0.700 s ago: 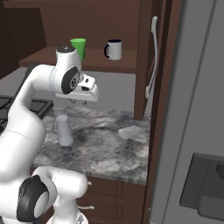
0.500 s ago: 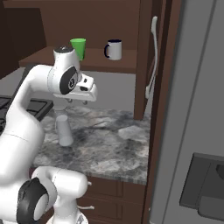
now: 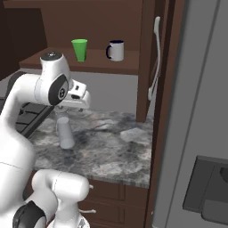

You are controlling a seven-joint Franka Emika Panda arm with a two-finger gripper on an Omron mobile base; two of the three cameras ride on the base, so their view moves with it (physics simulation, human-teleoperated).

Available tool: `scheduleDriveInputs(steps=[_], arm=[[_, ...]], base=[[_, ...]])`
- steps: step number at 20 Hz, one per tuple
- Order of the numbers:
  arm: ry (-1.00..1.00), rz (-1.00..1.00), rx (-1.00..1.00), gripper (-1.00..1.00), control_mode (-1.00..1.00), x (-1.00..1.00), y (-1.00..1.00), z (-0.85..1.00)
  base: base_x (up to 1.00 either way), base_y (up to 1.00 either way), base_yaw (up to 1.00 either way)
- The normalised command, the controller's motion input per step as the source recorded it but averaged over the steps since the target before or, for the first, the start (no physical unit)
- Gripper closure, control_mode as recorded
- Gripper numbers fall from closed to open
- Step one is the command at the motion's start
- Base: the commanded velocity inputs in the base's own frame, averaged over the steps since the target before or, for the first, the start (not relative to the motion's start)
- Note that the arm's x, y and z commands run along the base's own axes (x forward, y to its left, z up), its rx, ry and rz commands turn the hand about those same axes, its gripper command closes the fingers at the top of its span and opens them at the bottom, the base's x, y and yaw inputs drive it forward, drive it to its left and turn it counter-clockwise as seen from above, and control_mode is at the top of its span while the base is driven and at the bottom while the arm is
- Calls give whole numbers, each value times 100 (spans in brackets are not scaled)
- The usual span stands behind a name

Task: There is a tray on the dining counter. Grab the cup, mug, and pitcher and place them on the tray. The pitcher may be placed next to the tray if it cannot fit the tray.

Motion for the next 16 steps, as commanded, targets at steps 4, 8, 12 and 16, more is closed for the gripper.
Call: scheduleDriveInputs(steps=[4,8,12,16], arm=[[0,0,0,-100,-100,-26,21,-3],[0,0,0,-100,-100,-13,20,-16],[0,0,0,-100,-100,-2,26,-20],[0,0,6,-100,-100,-1,37,-26]], base=[[0,0,0],[0,0,0],[0,0,0],[0,0,0]])
